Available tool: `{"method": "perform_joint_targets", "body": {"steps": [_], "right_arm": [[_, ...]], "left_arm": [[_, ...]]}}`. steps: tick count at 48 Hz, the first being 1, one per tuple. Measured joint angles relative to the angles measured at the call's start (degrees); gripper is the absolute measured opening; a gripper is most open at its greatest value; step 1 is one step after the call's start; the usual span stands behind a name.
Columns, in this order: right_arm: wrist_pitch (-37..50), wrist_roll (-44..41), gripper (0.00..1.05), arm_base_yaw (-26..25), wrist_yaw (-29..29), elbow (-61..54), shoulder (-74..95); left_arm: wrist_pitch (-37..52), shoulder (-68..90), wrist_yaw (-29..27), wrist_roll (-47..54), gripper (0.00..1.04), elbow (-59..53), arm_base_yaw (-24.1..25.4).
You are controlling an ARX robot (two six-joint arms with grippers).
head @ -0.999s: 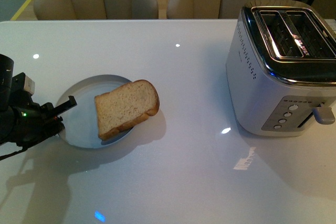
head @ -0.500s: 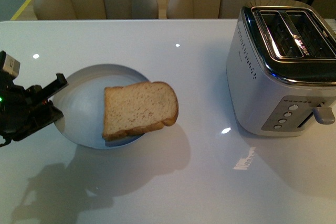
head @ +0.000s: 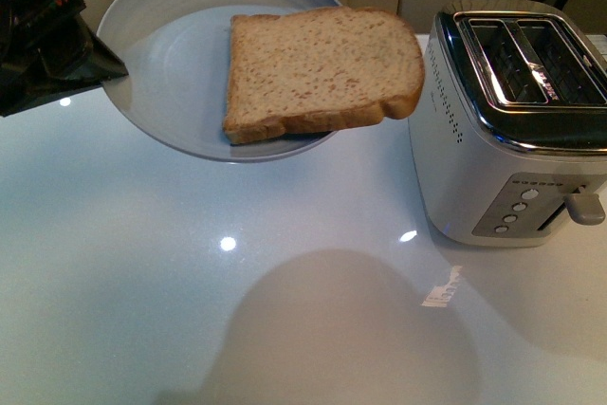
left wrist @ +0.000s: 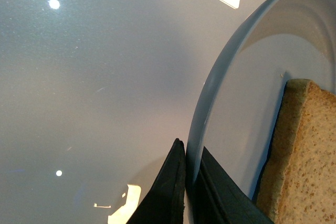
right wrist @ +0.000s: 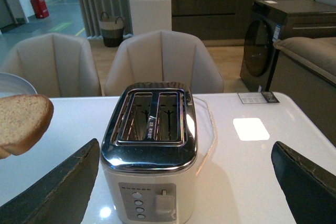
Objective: Left arm holds plate, right arm toasts bread
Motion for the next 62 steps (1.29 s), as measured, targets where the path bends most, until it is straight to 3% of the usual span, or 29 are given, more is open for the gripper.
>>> {"method": "perform_joint_targets", "body": {"steps": [22,43,62], "right_arm": [[0.00,0.00,0.96,0.00,0.00,0.00,0.00],[0.00,0.02,0.96,0.00,0.00,0.00,0.00],[0.00,0.02,0.96,0.00,0.00,0.00,0.00]], "left_arm": [[-8.81,-4.90,-1.09,-6.38,0.03,5.09,-9.86],[-8.94,-5.31,0.02,-13.86,0.03,7.54,-12.52],[-8.94,-5.38,0.04,-14.80,0.03,7.69,-12.72]]}}
